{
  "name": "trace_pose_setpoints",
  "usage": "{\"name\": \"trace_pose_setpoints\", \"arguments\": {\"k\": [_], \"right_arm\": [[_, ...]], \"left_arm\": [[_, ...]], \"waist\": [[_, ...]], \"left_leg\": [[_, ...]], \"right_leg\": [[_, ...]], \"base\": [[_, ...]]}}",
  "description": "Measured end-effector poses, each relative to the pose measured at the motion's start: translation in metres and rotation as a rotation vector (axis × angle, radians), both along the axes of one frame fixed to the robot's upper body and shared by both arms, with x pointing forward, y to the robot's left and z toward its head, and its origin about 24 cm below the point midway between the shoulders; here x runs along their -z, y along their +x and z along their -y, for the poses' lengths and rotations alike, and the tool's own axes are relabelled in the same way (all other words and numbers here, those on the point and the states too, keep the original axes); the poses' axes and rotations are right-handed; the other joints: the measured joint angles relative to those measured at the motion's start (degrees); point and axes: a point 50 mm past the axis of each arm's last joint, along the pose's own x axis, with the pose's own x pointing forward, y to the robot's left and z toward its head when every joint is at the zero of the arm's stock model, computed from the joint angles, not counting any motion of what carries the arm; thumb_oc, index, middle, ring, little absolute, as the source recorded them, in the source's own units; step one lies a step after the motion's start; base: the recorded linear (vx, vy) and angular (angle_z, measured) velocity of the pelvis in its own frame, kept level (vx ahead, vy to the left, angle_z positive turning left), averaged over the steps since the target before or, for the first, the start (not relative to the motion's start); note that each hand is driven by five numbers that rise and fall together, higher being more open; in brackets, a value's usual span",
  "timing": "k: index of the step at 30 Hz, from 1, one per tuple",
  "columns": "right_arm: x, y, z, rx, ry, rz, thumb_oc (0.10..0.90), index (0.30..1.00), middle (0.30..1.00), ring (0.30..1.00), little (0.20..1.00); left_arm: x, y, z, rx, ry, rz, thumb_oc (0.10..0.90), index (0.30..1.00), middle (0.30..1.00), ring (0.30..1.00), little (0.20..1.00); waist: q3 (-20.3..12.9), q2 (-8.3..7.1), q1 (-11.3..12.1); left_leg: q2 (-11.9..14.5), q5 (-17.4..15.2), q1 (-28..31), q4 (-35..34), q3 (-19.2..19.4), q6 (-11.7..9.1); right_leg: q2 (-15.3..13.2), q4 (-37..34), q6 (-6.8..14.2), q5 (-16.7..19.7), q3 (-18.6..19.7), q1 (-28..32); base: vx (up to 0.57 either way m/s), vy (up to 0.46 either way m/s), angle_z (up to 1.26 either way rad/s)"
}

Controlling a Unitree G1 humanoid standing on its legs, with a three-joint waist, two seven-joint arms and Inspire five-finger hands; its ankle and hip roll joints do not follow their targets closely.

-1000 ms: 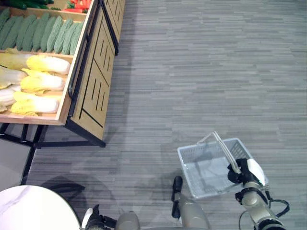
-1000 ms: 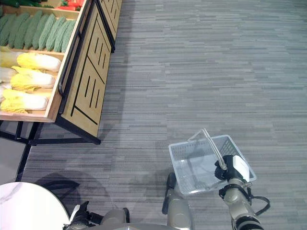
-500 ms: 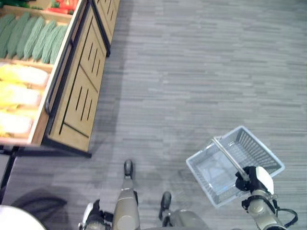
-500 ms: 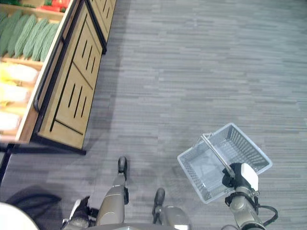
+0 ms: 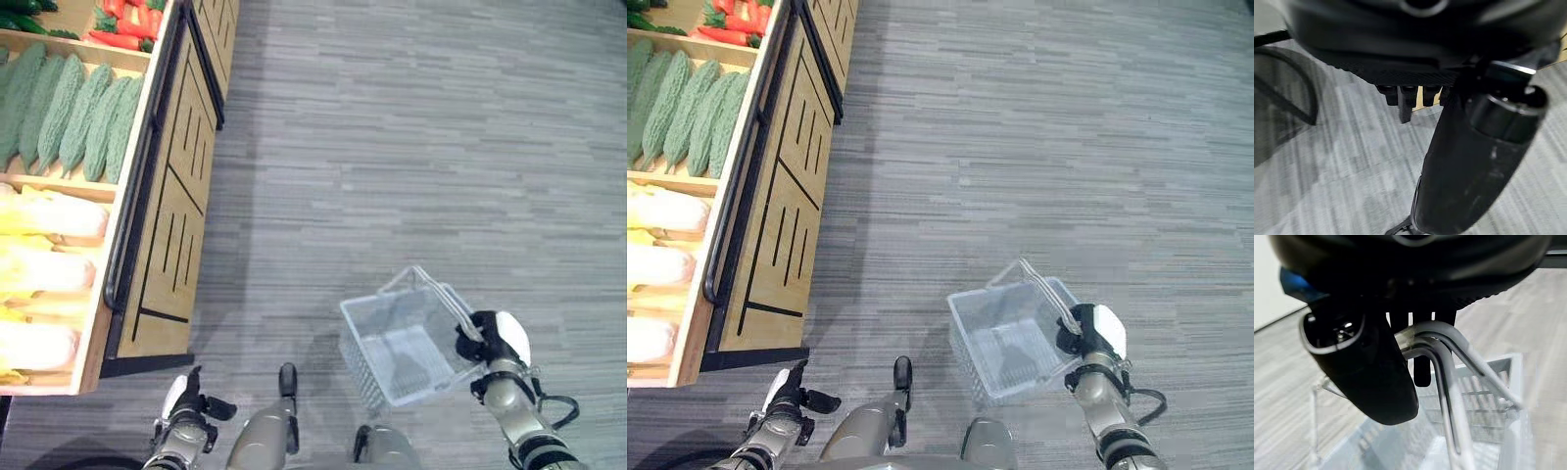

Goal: Get the vegetables into the basket

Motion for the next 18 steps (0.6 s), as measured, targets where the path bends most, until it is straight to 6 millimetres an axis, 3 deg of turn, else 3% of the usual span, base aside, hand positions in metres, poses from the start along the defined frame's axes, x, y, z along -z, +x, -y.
{"name": "trace_pose_setpoints", "arguments": {"k": [1,2,3,5,6,9,13,14,15,16,18], "right_arm": [[-0.002,0.006,-0.004,-0.017,0.000,0.010,0.400,0.300,0.300,0.300,0.300],[-0.002,0.007,-0.009,-0.041,0.003,0.010,0.400,0.300,0.300,0.300,0.300],[-0.002,0.004,-0.013,-0.062,0.002,0.015,0.400,0.300,0.300,0.300,0.300],[0.000,-0.001,-0.016,-0.078,0.004,0.013,0.400,0.300,0.300,0.300,0.300],[-0.002,0.000,-0.016,-0.081,0.003,0.019,0.400,0.300,0.300,0.300,0.300],[0.001,-0.003,-0.015,-0.072,0.003,0.006,0.400,0.300,0.300,0.300,0.300],[0.011,-0.021,-0.011,-0.050,0.002,-0.058,0.400,0.300,0.300,0.300,0.300],[0.011,-0.018,-0.009,-0.045,-0.005,-0.063,0.400,0.300,0.300,0.300,0.300],[0.008,-0.015,-0.006,-0.046,-0.014,-0.060,0.400,0.300,0.300,0.300,0.300],[0.006,-0.015,-0.001,-0.044,-0.029,-0.060,0.400,0.300,0.300,0.300,0.300],[0.001,-0.016,0.010,-0.035,-0.061,-0.068,0.400,0.300,0.300,0.300,0.300]], "left_arm": [[0.002,-0.004,0.000,-0.002,-0.001,-0.017,0.900,1.000,1.000,1.000,1.000],[0.004,-0.009,0.001,-0.012,-0.005,-0.038,0.900,1.000,1.000,1.000,1.000],[0.007,-0.013,0.001,-0.022,-0.007,-0.058,0.900,1.000,1.000,1.000,1.000],[0.010,-0.020,0.003,-0.031,-0.012,-0.080,0.900,1.000,1.000,1.000,1.000],[0.011,-0.022,0.005,-0.042,-0.021,-0.088,0.900,1.000,1.000,1.000,1.000],[0.016,-0.031,0.005,-0.095,-0.039,-0.126,0.900,1.000,1.000,1.000,1.000],[0.019,-0.050,0.000,-0.137,-0.042,-0.159,0.900,1.000,1.000,1.000,1.000],[0.022,-0.060,0.004,-0.149,-0.055,-0.181,0.900,1.000,1.000,1.000,1.000],[0.025,-0.069,0.009,-0.164,-0.072,-0.201,0.900,1.000,1.000,1.000,1.000],[0.027,-0.070,0.014,-0.169,-0.086,-0.206,0.900,1.000,1.000,1.000,1.000],[0.029,-0.068,0.022,-0.178,-0.118,-0.197,0.900,1.000,1.000,1.000,1.000]], "waist": [[0.3,-0.06,0.1],[0.4,0.27,-0.4],[0.5,0.34,-0.8],[0.7,0.54,-1.9],[1.4,0.61,-3.3],[1.8,0.30,-4.1],[1.5,-0.46,-4.3],[1.5,0.74,-4.2],[1.1,2.65,-4.3],[1.0,3.55,-4.3],[1.1,3.60,-4.4]], "left_leg": [[0.2,-0.5,1.3,-1.1,0.5,-0.2],[0.3,0.5,3.0,-3.0,0.3,-1.0],[0.4,0.1,3.6,-3.2,-0.3,-0.8],[0.2,-0.4,3.9,-3.1,-1.7,-1.2],[0.0,-0.8,4.2,-3.1,-3.3,-2.2],[-0.5,-2.1,5.7,-2.7,-7.0,-4.4],[0.3,-4.5,9.8,-2.5,-12.8,-7.3],[2.4,-5.5,10.8,-2.3,-13.1,-8.5],[5.0,-5.8,10.6,-1.7,-13.6,-9.6],[6.4,-5.6,9.8,-0.1,-13.6,-9.9],[7.6,-3.4,7.3,5.0,-13.5,-12.4]], "right_leg": [[-0.5,5.8,0.5,1.2,0.5,-2.9],[-1.0,11.5,-0.3,-1.0,0.8,-7.4],[-0.6,7.4,-0.5,-3.9,1.0,-10.0],[0.8,-4.5,-0.6,-2.9,1.0,-12.6],[1.7,-17.0,-1.1,0.3,1.8,-13.4],[1.2,-32.8,-1.1,8.0,4.7,-13.0],[0.7,-30.8,-1.9,12.4,3.8,-8.1],[2.3,-29.9,-3.1,15.5,2.7,-7.3],[4.7,-29.9,-4.4,15.1,1.1,-6.5],[6.0,-30.5,-5.4,14.7,-0.6,-5.6],[7.0,-32.3,-7.8,14.2,-4.3,-2.8]], "base": [[0.16,0.040,-0.16],[0.21,-0.036,-0.11],[0.22,-0.076,0.19],[0.30,-0.173,0.49],[0.44,-0.279,0.70],[0.37,-0.243,0.71],[0.26,-0.261,0.88],[0.23,-0.294,0.45],[0.20,-0.277,0.37],[0.19,-0.263,0.52],[0.16,-0.278,0.76]]}}
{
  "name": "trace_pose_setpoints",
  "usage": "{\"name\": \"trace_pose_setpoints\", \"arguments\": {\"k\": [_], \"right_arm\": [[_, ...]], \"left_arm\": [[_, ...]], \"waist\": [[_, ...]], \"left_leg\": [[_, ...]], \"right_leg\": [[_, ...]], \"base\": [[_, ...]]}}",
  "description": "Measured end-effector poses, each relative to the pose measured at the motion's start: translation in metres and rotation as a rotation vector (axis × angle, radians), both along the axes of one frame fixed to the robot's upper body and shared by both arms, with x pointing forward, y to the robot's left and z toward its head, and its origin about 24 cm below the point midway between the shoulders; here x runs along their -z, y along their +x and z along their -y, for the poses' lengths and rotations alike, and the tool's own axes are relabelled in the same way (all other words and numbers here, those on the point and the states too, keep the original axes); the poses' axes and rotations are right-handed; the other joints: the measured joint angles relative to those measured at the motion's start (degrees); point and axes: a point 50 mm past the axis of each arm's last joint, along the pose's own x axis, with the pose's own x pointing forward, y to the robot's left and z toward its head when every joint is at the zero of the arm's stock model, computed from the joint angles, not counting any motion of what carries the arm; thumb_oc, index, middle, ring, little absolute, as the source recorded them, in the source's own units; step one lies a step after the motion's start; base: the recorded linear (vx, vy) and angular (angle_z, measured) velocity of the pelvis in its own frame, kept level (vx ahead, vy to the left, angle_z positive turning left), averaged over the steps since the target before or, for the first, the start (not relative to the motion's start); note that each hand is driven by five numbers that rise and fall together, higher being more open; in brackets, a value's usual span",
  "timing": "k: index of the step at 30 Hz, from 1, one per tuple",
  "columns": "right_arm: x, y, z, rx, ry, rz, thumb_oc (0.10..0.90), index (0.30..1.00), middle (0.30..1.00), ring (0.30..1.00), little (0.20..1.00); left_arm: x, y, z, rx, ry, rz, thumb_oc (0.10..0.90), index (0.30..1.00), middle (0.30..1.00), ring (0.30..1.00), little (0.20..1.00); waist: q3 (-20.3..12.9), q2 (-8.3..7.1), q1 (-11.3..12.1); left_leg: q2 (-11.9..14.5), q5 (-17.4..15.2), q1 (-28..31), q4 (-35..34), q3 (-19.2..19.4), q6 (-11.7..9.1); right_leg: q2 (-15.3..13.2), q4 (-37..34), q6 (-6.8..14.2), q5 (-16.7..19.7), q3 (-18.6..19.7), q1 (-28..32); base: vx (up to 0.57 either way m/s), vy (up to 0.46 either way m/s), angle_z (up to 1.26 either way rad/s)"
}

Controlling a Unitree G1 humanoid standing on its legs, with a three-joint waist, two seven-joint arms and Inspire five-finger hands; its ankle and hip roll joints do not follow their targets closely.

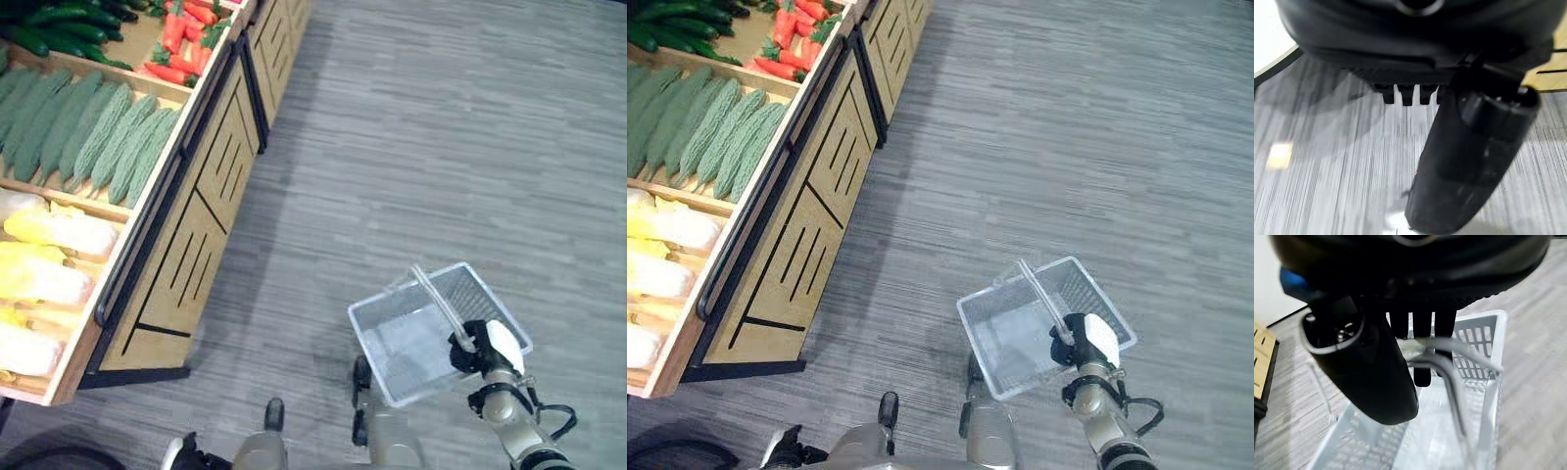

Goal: Get the vegetables into the basket

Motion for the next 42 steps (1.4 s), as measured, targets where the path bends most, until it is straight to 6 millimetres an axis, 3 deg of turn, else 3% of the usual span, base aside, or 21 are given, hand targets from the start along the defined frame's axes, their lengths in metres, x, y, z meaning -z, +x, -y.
{"name": "trace_pose_setpoints", "arguments": {"k": [3,4,5,8,9,12,16,18,19,20,21,22,25,26,27,29,32,33,35,38,42], "right_arm": [[-0.006,-0.001,0.013,0.023,-0.027,0.010,0.400,0.300,0.300,0.300,0.300],[-0.008,-0.006,0.020,0.057,-0.036,0.018,0.400,0.300,0.300,0.300,0.300],[-0.008,-0.010,0.024,0.073,-0.042,0.016,0.400,0.300,0.300,0.300,0.300],[-0.005,-0.014,0.025,0.088,-0.040,0.007,0.400,0.300,0.300,0.300,0.300],[0.001,-0.019,0.024,0.106,-0.031,-0.018,0.400,0.300,0.300,0.300,0.300],[0.014,-0.026,0.017,0.126,-0.003,-0.065,0.400,0.300,0.300,0.300,0.300],[0.026,-0.033,0.007,0.116,0.020,-0.111,0.400,0.300,0.300,0.300,0.300],[0.029,-0.037,0.009,0.125,0.017,-0.134,0.400,0.300,0.300,0.300,0.300],[0.034,-0.048,0.010,0.133,0.013,-0.168,0.400,0.300,0.300,0.300,0.300],[0.037,-0.056,0.011,0.140,0.011,-0.189,0.400,0.300,0.300,0.300,0.300],[0.039,-0.060,0.011,0.141,0.013,-0.201,0.400,0.300,0.300,0.300,0.300],[0.040,-0.061,0.009,0.140,0.019,-0.208,0.400,0.300,0.300,0.300,0.300],[0.042,-0.059,0.005,0.135,0.033,-0.207,0.400,0.300,0.300,0.300,0.300],[0.040,-0.054,0.005,0.143,0.029,-0.193,0.400,0.300,0.300,0.300,0.300],[0.035,-0.034,-0.004,0.110,0.045,-0.147,0.400,0.300,0.300,0.300,0.300],[0.032,-0.019,-0.014,0.064,0.052,-0.126,0.400,0.300,0.300,0.300,0.300],[0.038,-0.019,-0.026,0.029,0.077,-0.137,0.400,0.300,0.300,0.300,0.300],[0.038,-0.019,-0.029,0.022,0.088,-0.130,0.400,0.300,0.300,0.300,0.300],[0.038,-0.018,-0.032,0.014,0.098,-0.121,0.400,0.300,0.300,0.300,0.300],[0.038,-0.018,-0.034,0.007,0.106,-0.111,0.400,0.300,0.300,0.300,0.300],[0.031,-0.007,-0.036,-0.011,0.111,-0.066,0.400,0.300,0.300,0.300,0.300]], "left_arm": [[-0.001,0.005,-0.002,-0.017,0.004,0.019,0.900,1.000,1.000,1.000,1.000],[-0.003,0.011,-0.004,-0.057,0.003,0.045,0.900,1.000,1.000,1.000,1.000],[-0.004,0.014,-0.004,-0.064,0.004,0.053,0.900,1.000,1.000,1.000,1.000],[-0.005,0.015,-0.005,-0.070,0.010,0.050,0.900,1.000,1.000,1.000,1.000],[-0.005,0.014,-0.006,-0.068,0.014,0.045,0.900,1.000,1.000,1.000,1.000],[-0.004,0.011,-0.007,-0.071,0.014,0.036,0.900,1.000,1.000,1.000,1.000],[-0.004,0.010,-0.008,-0.072,0.018,0.027,0.900,1.000,1.000,1.000,1.000],[-0.003,0.007,-0.009,-0.068,0.024,0.002,0.900,1.000,1.000,1.000,1.000],[-0.002,0.005,-0.009,-0.067,0.025,-0.014,0.900,1.000,1.000,1.000,1.000],[-0.002,0.005,-0.009,-0.061,0.026,-0.015,0.900,1.000,1.000,1.000,1.000],[-0.003,0.006,-0.010,-0.044,0.035,-0.011,0.900,1.000,1.000,1.000,1.000],[-0.005,0.011,-0.012,-0.032,0.043,0.000,0.900,1.000,1.000,1.000,1.000],[-0.008,0.017,-0.016,-0.017,0.053,0.027,0.900,1.000,1.000,1.000,1.000],[-0.009,0.021,-0.018,0.003,0.061,0.041,0.900,1.000,1.000,1.000,1.000],[-0.014,0.024,-0.030,0.014,0.092,0.057,0.900,1.000,1.000,1.000,1.000],[-0.019,0.031,-0.038,0.022,0.115,0.081,0.900,1.000,1.000,1.000,1.000],[-0.020,0.031,-0.041,0.015,0.126,0.078,0.900,1.000,1.000,1.000,1.000],[-0.022,0.032,-0.044,0.015,0.137,0.084,0.900,1.000,1.000,1.000,1.000],[-0.024,0.034,-0.048,0.013,0.158,0.092,0.900,1.000,1.000,1.000,1.000],[-0.024,0.033,-0.048,0.008,0.166,0.088,0.900,1.000,1.000,1.000,1.000],[-0.020,0.030,-0.039,0.006,0.148,0.083,0.900,1.000,1.000,1.000,1.000]], "waist": [[0.2,-0.39,0.0],[0.7,-1.28,0.0],[0.7,-1.29,-0.1],[0.7,-1.22,-0.4],[0.6,-1.17,-0.5],[0.5,-0.99,0.3],[0.2,-0.70,1.5],[-0.4,-1.47,1.5],[-2.4,-1.75,1.4],[-3.9,-2.16,1.4],[-4.7,-2.15,1.2],[-4.6,-3.12,1.2],[-4.8,-3.74,1.1],[-4.7,-3.97,1.2],[-4.8,-5.40,1.7],[-4.2,-6.21,2.3],[-3.8,-5.61,3.3],[-3.6,-5.38,3.3],[-3.4,-5.60,3.1],[-2.8,-4.90,2.3],[-1.8,-4.59,1.3]], "left_leg": [[0.6,2.7,-4.4,8.8,1.1,-4.2],[1.7,5.0,-8.2,15.1,6.9,-5.0],[3.0,4.3,-9.0,15.9,11.2,-4.9],[5.2,4.0,-9.8,6.6,17.9,-5.3],[5.9,4.3,-10.0,1.2,19.9,-5.6],[6.8,6.8,-10.4,-6.2,20.4,-4.9],[9.0,11.0,-10.0,-9.8,20.2,-4.8],[8.2,8.5,-9.2,-5.4,21.6,-2.6],[6.8,7.2,-9.6,-2.9,22.3,-0.5],[5.1,7.0,-9.6,-2.2,22.6,0.1],[3.2,6.0,-8.6,-3.5,22.8,2.3],[1.9,5.9,-8.0,-4.3,23.2,3.4],[-0.8,4.4,-7.4,-4.3,23.1,6.5],[-1.7,3.9,-7.4,-4.0,23.1,7.2],[-3.7,2.1,-7.5,-2.5,23.3,9.4],[-5.0,1.7,-6.6,-3.7,23.8,10.0],[-6.4,1.6,-2.0,-7.1,22.2,10.3],[-6.4,1.1,-2.0,-7.3,21.3,9.6],[-6.6,1.7,-2.4,-7.4,20.6,10.2],[-7.2,1.9,-2.1,-8.0,17.5,10.4],[-8.0,0.7,0.4,-7.9,10.9,8.7]], "right_leg": [[0.5,-0.4,-2.5,-2.2,-3.5,3.2],[0.4,-1.4,-4.1,-3.4,-6.8,5.4],[0.8,-1.4,-4.6,-3.9,-8.4,6.0],[2.1,-1.4,-4.0,-5.6,-11.7,6.4],[2.9,-1.4,-2.8,-6.4,-13.1,6.5],[5.1,-1.4,-0.5,-8.4,-13.4,6.8],[7.4,-1.3,-1.8,-9.6,-13.0,9.6],[6.8,0.1,-2.2,-10.9,-12.7,10.7],[5.5,2.7,-1.8,-12.4,-13.1,9.6],[4.2,5.0,-0.8,-13.8,-13.2,8.4],[2.5,8.4,-0.4,-14.6,-13.1,7.5],[0.6,11.2,0.2,-15.4,-12.7,6.6],[-3.2,19.0,0.2,-15.6,-8.5,3.3],[-5.1,22.6,0.8,-16.5,-7.3,1.9],[-9.3,25.3,4.1,-13.1,-5.3,1.6],[-10.8,27.5,5.3,-12.3,-6.0,0.8],[-11.6,34.0,6.7,-12.3,-1.7,-1.4],[-10.9,32.3,7.0,-12.5,-0.9,-1.9],[-10.4,28.7,7.1,-12.5,-0.8,-2.9],[-8.4,12.5,7.6,-10.5,0.6,-2.9],[-7.6,0.1,7.4,-0.1,8.2,-3.8]], "base": [[0.11,-0.276,0.80],[0.10,-0.172,0.99],[0.13,-0.127,0.95],[0.20,-0.031,0.65],[0.20,0.070,0.58],[0.33,0.132,0.18],[0.35,0.238,-0.18],[0.26,0.293,-0.10],[0.16,0.253,0.06],[0.15,0.241,0.15],[0.15,0.238,0.15],[0.16,0.237,0.16],[0.12,0.197,0.21],[0.12,0.242,0.21],[0.21,0.362,0.16],[0.18,0.222,0.02],[0.14,0.050,0.12],[0.14,-0.007,0.34],[0.14,-0.053,0.37],[0.17,-0.098,0.45],[0.29,-0.199,0.88]]}}
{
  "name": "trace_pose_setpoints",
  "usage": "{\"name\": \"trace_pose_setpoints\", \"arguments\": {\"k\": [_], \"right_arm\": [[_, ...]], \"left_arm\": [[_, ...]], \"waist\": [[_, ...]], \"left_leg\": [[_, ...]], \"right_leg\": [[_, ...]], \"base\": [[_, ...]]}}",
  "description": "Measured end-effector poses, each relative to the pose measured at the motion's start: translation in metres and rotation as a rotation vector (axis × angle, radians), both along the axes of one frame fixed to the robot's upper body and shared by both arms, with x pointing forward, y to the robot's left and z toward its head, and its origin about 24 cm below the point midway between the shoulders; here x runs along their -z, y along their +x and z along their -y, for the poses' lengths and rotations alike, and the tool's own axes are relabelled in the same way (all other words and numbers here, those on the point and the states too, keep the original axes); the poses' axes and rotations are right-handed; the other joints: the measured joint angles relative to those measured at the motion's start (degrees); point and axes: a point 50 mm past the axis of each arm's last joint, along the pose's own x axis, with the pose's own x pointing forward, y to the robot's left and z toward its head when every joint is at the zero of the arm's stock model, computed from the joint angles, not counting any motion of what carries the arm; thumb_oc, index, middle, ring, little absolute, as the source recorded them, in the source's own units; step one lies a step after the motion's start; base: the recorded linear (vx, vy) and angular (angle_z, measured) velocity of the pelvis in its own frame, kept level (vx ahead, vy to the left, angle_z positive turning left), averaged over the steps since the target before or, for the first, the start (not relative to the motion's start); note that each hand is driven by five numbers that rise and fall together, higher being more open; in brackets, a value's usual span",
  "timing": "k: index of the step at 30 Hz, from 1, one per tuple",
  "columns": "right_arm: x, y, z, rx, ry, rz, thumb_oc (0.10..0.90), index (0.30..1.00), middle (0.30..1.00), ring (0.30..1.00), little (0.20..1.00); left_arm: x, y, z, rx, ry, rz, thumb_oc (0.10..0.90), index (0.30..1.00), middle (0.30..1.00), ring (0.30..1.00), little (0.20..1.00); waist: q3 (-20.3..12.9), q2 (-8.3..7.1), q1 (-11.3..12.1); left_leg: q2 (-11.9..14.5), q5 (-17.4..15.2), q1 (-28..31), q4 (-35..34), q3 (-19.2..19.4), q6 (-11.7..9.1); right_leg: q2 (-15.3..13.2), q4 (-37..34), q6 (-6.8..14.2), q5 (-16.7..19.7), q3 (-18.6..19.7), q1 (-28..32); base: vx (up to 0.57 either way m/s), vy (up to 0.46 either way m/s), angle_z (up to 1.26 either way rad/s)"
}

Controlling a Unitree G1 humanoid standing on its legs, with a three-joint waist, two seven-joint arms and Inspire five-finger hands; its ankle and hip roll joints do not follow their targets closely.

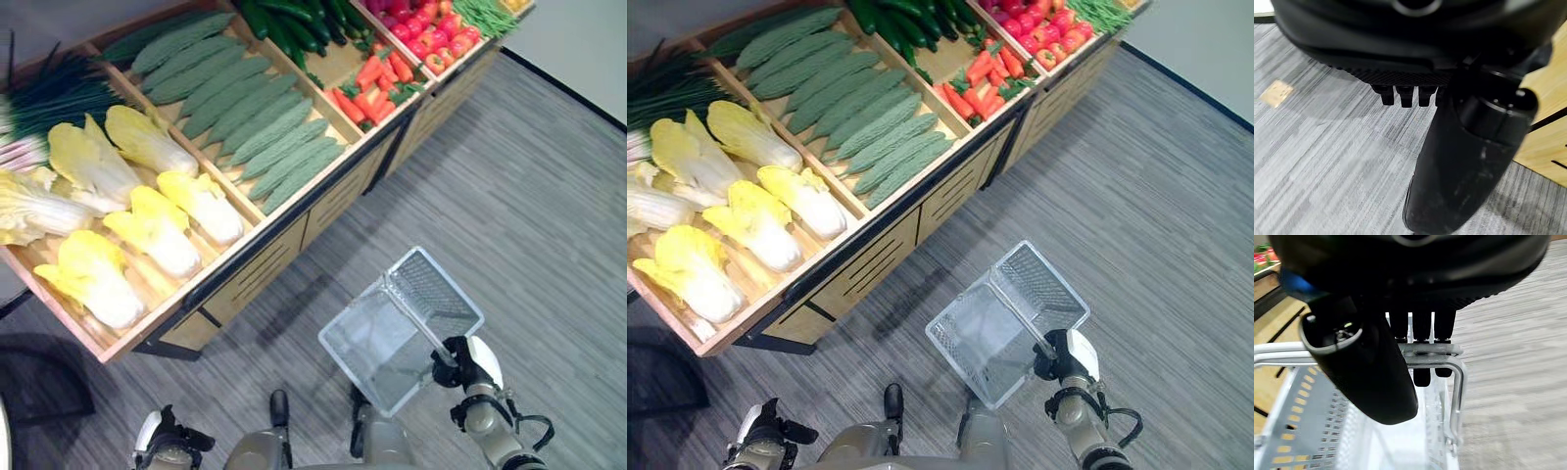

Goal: Get the vegetables into the basket

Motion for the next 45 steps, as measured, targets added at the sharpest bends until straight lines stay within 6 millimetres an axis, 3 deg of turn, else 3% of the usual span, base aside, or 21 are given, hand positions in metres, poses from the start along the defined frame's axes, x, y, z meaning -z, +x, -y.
{"name": "trace_pose_setpoints", "arguments": {"k": [1,2,3,4,5,7,10,11,12,13,14,18,20,21,23,27,31,34,41,45], "right_arm": [[-0.001,0.002,0.000,0.001,-0.001,0.007,0.400,0.300,0.300,0.300,0.300],[0.000,-0.001,0.003,0.014,-0.011,0.001,0.400,0.300,0.300,0.300,0.300],[0.004,-0.008,0.004,0.021,-0.013,-0.024,0.400,0.300,0.300,0.300,0.300],[0.005,-0.008,0.008,0.033,-0.026,-0.050,0.400,0.300,0.300,0.300,0.300],[0.001,0.000,0.009,0.030,-0.032,-0.032,0.400,0.300,0.300,0.300,0.300],[-0.003,0.006,0.014,0.030,-0.047,-0.022,0.400,0.300,0.300,0.300,0.300],[-0.002,-0.005,0.031,0.060,-0.091,-0.064,0.400,0.300,0.300,0.300,0.300],[0.000,-0.012,0.037,0.092,-0.089,-0.082,0.400,0.300,0.300,0.300,0.300],[0.003,-0.018,0.044,0.123,-0.091,-0.106,0.400,0.300,0.300,0.300,0.300],[0.006,-0.026,0.044,0.133,-0.089,-0.127,0.400,0.300,0.300,0.300,0.300],[0.008,-0.028,0.045,0.138,-0.088,-0.136,0.400,0.300,0.300,0.300,0.300],[0.016,-0.040,0.044,0.156,-0.083,-0.182,0.400,0.300,0.300,0.300,0.300],[0.018,-0.044,0.045,0.177,-0.080,-0.200,0.400,0.300,0.300,0.300,0.300],[0.026,-0.055,0.043,0.211,-0.056,-0.244,0.400,0.300,0.300,0.300,0.300],[0.032,-0.061,0.037,0.216,-0.036,-0.264,0.400,0.300,0.300,0.300,0.300],[0.044,-0.073,0.022,0.217,0.002,-0.323,0.400,0.300,0.300,0.300,0.300],[0.048,-0.078,0.018,0.222,0.009,-0.348,0.400,0.300,0.300,0.300,0.300],[0.048,-0.080,0.018,0.203,0.002,-0.356,0.400,0.300,0.300,0.300,0.300],[0.049,-0.085,0.017,0.182,0.000,-0.365,0.400,0.300,0.300,0.300,0.300],[0.049,-0.095,0.021,0.171,-0.014,-0.375,0.400,0.300,0.300,0.300,0.300]], "left_arm": [[0.001,-0.001,0.002,-0.006,-0.006,-0.004,0.900,1.000,1.000,1.000,1.000],[0.001,0.003,0.006,-0.008,-0.016,0.004,0.900,1.000,1.000,1.000,1.000],[0.001,0.003,0.005,-0.008,-0.013,0.006,0.900,1.000,1.000,1.000,1.000],[0.005,-0.004,0.011,-0.018,-0.026,-0.002,0.900,1.000,1.000,1.000,1.000],[0.008,-0.011,0.015,-0.037,-0.039,-0.016,0.900,1.000,1.000,1.000,1.000],[0.009,-0.012,0.020,-0.054,-0.056,-0.016,0.900,1.000,1.000,1.000,1.000],[0.012,-0.009,0.030,-0.060,-0.085,-0.001,0.900,1.000,1.000,1.000,1.000],[0.011,-0.004,0.031,-0.053,-0.084,0.012,0.900,1.000,1.000,1.000,1.000],[0.010,-0.002,0.031,-0.050,-0.075,0.008,0.900,1.000,1.000,1.000,1.000],[0.011,-0.007,0.031,-0.039,-0.070,-0.017,0.900,1.000,1.000,1.000,1.000],[0.012,-0.010,0.031,-0.039,-0.069,-0.027,0.900,1.000,1.000,1.000,1.000],[0.016,-0.019,0.034,-0.046,-0.080,-0.059,0.900,1.000,1.000,1.000,1.000],[0.016,-0.018,0.037,-0.040,-0.085,-0.059,0.900,1.000,1.000,1.000,1.000],[0.015,-0.014,0.036,-0.037,-0.080,-0.048,0.900,1.000,1.000,1.000,1.000],[0.015,-0.017,0.034,-0.057,-0.081,-0.047,0.900,1.000,1.000,1.000,1.000],[0.010,-0.024,0.013,-0.393,-0.064,0.039,0.900,1.000,1.000,1.000,1.000],[-0.007,-0.022,-0.023,-0.740,0.063,0.188,0.900,1.000,1.000,1.000,1.000],[-0.022,-0.017,-0.048,-0.884,0.149,0.285,0.900,1.000,1.000,1.000,1.000],[-0.038,-0.005,-0.062,-0.942,0.192,0.438,0.900,1.000,1.000,1.000,1.000],[-0.086,0.028,-0.076,-0.876,0.263,0.752,0.900,1.000,1.000,1.000,1.000]], "waist": [[0.4,0.16,0.0],[1.2,0.70,-1.7],[1.4,-0.01,-1.8],[2.0,1.54,-1.0],[2.0,2.98,-1.2],[2.3,3.47,-1.2],[2.4,3.48,-1.5],[2.4,3.32,-1.6],[2.4,3.51,-1.9],[2.4,4.05,-2.7],[2.5,4.44,-3.1],[1.9,6.19,-3.2],[1.7,7.05,-3.7],[1.5,7.09,-3.3],[1.0,6.74,-2.8],[-1.5,6.83,-1.6],[-3.7,6.32,-1.2],[-4.3,5.98,-1.5],[-5.5,6.06,-1.9],[-5.4,6.04,-1.2]], "left_leg": [[0.2,-0.6,0.4,0.4,-2.2,-0.9],[0.8,-1.6,0.2,2.0,-7.2,-2.4],[0.8,-1.6,0.8,2.4,-9.1,-4.0],[4.0,-2.4,1.7,3.2,-9.1,-6.0],[6.3,-2.3,1.5,3.3,-8.4,-6.9],[8.8,-0.4,0.1,4.9,-9.0,-9.2],[10.7,4.8,-1.6,5.9,-9.4,-12.1],[10.9,6.9,-2.8,5.9,-7.8,-13.3],[12.4,7.0,-3.7,5.9,2.6,-12.7],[13.8,7.0,-3.1,4.6,9.6,-12.7],[14.3,7.1,-2.4,3.0,11.2,-12.7],[14.6,7.7,0.9,-1.1,9.1,-12.0],[14.8,6.2,1.1,-1.4,9.4,-11.7],[13.8,4.0,1.6,-2.0,9.3,-11.4],[12.1,3.2,1.6,-1.7,9.4,-10.0],[10.4,2.3,1.6,-1.4,9.4,-8.5],[10.4,2.3,1.5,-1.0,9.0,-8.5],[10.4,2.3,2.1,-0.9,9.0,-8.5],[10.3,2.2,2.1,-0.9,9.5,-8.5],[10.3,2.4,2.0,-0.9,9.4,-8.5]], "right_leg": [[0.1,-1.9,-0.3,1.1,2.4,-0.3],[0.7,-1.9,-0.9,1.6,4.6,1.0],[0.9,-1.9,-1.3,1.8,3.9,2.6],[3.9,-1.5,-2.5,3.8,2.6,4.3],[6.1,-1.5,-3.7,3.6,1.3,4.6],[8.4,-1.5,-5.6,2.6,-1.1,5.6],[9.9,-1.6,-8.1,0.0,-6.9,8.0],[9.8,-1.5,-9.4,-0.5,-9.4,8.3],[9.8,-1.5,-10.9,-1.6,-11.9,8.2],[9.9,-1.5,-11.2,-1.8,-13.7,8.3],[10.2,-1.5,-11.1,-1.9,-14.2,8.2],[12.0,-1.5,-10.6,-1.7,-13.6,8.3],[12.2,-1.5,-10.0,-1.3,-14.0,8.3],[11.2,-0.8,-8.8,-0.7,-14.0,7.9],[9.1,0.7,-7.7,-1.0,-13.7,7.3],[7.3,1.3,-7.1,-0.6,-13.5,7.2],[7.2,1.3,-7.1,-0.6,-13.9,7.6],[7.3,1.1,-7.0,-0.6,-13.9,8.2],[7.3,0.5,-6.4,-0.4,-13.3,8.2],[7.3,0.4,-6.4,-0.3,-13.4,8.2]], "base": [[0.41,-0.470,1.39],[0.29,-0.420,1.71],[0.26,-0.516,1.74],[0.19,-0.434,0.84],[0.18,-0.473,0.42],[0.08,-0.309,0.48],[0.04,-0.221,0.97],[-0.02,-0.120,1.26],[0.00,-0.059,1.24],[0.03,-0.035,0.92],[0.06,0.011,0.40],[0.05,0.036,-0.11],[0.01,0.091,0.03],[0.00,0.097,0.12],[0.00,0.067,0.06],[0.02,0.034,0.03],[0.03,0.015,0.06],[0.02,0.024,-0.01],[0.01,0.017,-0.04],[0.00,0.000,0.00]]}}
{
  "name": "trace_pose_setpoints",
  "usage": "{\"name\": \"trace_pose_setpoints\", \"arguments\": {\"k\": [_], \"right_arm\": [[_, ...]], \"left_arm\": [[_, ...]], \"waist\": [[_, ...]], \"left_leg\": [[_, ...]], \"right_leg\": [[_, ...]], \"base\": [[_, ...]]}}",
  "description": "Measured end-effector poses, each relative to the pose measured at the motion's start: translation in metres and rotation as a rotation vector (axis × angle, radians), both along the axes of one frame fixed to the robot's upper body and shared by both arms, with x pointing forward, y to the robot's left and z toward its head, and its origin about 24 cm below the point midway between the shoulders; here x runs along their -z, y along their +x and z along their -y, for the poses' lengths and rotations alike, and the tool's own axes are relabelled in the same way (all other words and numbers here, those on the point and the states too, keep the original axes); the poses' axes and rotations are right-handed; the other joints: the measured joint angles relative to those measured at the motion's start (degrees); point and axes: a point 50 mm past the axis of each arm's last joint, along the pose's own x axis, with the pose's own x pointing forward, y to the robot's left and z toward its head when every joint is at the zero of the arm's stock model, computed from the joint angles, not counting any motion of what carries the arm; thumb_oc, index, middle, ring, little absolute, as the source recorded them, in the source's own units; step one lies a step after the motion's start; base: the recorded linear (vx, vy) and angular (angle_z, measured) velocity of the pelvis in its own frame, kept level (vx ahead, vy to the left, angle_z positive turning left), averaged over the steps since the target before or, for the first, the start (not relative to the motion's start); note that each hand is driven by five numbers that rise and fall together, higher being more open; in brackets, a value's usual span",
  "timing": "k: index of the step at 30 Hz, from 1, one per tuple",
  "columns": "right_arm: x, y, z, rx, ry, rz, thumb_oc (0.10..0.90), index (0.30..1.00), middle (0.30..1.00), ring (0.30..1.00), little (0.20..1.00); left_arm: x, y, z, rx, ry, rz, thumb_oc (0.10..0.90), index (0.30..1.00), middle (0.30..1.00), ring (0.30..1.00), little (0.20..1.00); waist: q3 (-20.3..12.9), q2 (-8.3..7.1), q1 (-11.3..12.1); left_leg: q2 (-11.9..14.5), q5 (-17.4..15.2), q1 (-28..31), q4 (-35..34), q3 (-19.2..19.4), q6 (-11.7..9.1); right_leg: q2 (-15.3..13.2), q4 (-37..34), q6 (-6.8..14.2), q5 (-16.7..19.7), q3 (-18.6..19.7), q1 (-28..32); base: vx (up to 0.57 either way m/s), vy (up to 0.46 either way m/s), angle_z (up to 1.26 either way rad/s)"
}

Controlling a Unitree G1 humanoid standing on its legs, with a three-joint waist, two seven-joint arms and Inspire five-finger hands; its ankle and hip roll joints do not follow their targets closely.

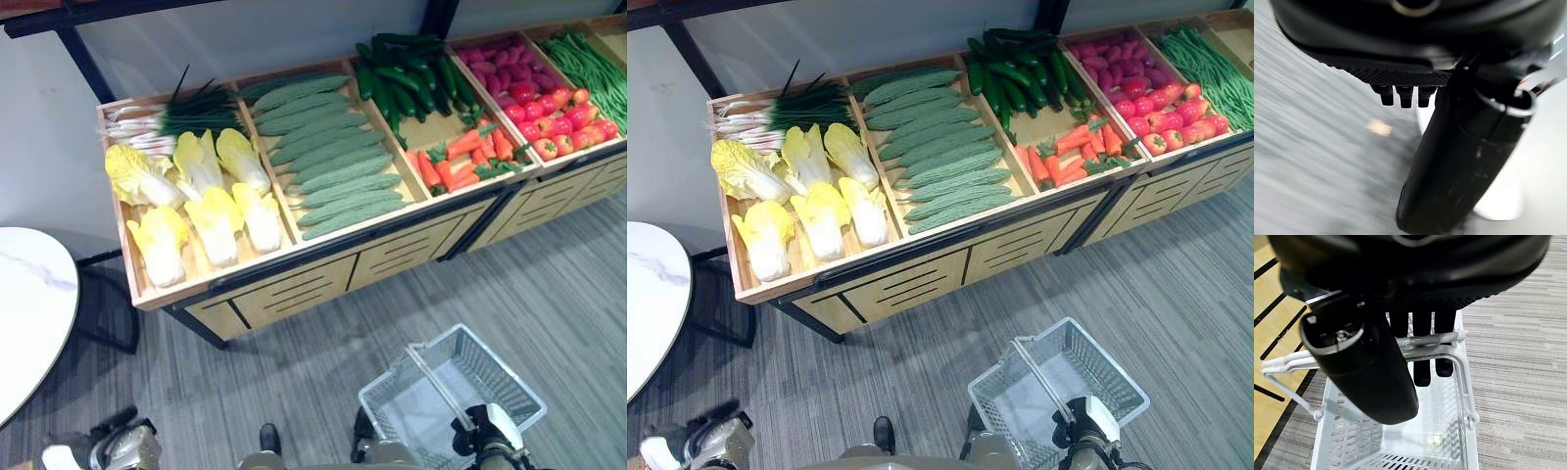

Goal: Get the vegetables into the basket

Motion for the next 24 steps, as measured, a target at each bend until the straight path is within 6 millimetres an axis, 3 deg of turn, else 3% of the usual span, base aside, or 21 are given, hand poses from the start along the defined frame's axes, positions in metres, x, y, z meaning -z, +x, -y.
{"name": "trace_pose_setpoints", "arguments": {"k": [4,7,17,20,24], "right_arm": [[0.000,-0.007,0.004,0.040,-0.001,-0.002,0.400,0.300,0.300,0.300,0.300],[0.000,-0.009,0.005,0.044,-0.002,-0.008,0.400,0.300,0.300,0.300,0.300],[-0.001,-0.002,0.003,0.009,-0.008,0.000,0.400,0.300,0.300,0.300,0.300],[-0.002,0.003,0.003,-0.004,-0.010,0.014,0.400,0.300,0.300,0.300,0.300],[-0.003,0.006,0.003,-0.008,-0.010,0.023,0.400,0.300,0.300,0.300,0.300]], "left_arm": [[-0.074,0.039,0.000,0.095,0.302,0.258,0.900,1.000,1.000,1.000,1.000],[-0.095,0.056,0.010,0.113,0.361,0.347,0.900,1.000,1.000,1.000,1.000],[-0.097,0.075,0.033,0.188,0.366,0.342,0.900,1.000,1.000,1.000,1.000],[-0.109,0.087,0.052,0.289,0.406,0.377,0.900,1.000,1.000,1.000,1.000],[-0.108,0.089,0.055,0.327,0.397,0.371,0.900,1.000,1.000,1.000,1.000]], "waist": [[0.1,0.13,0.0],[0.1,0.23,-0.3],[0.6,0.19,-1.1],[2.1,0.24,-1.4],[2.2,0.31,-1.9]], "left_leg": [[0.0,0.2,-0.3,-0.2,-0.5,-0.1],[0.0,0.2,-0.1,-0.2,-0.6,-0.1],[0.0,0.2,-0.1,-0.4,-0.5,-0.1],[0.0,0.2,-0.1,-0.3,-0.4,-0.2],[0.0,0.2,-0.1,-0.4,-0.2,-0.1]], "right_leg": [[0.0,-0.5,0.1,0.1,-0.5,0.2],[0.2,-1.7,0.1,0.5,-0.7,1.0],[0.3,-2.0,0.3,0.5,-0.6,0.9],[0.3,-2.0,0.3,0.6,-0.4,0.9],[0.3,-2.0,0.3,0.6,-0.2,0.7]], "base": [[0.00,-0.021,0.06],[0.00,0.000,0.00],[0.00,0.000,0.00],[0.00,0.000,0.00],[0.00,0.000,-0.03]]}}
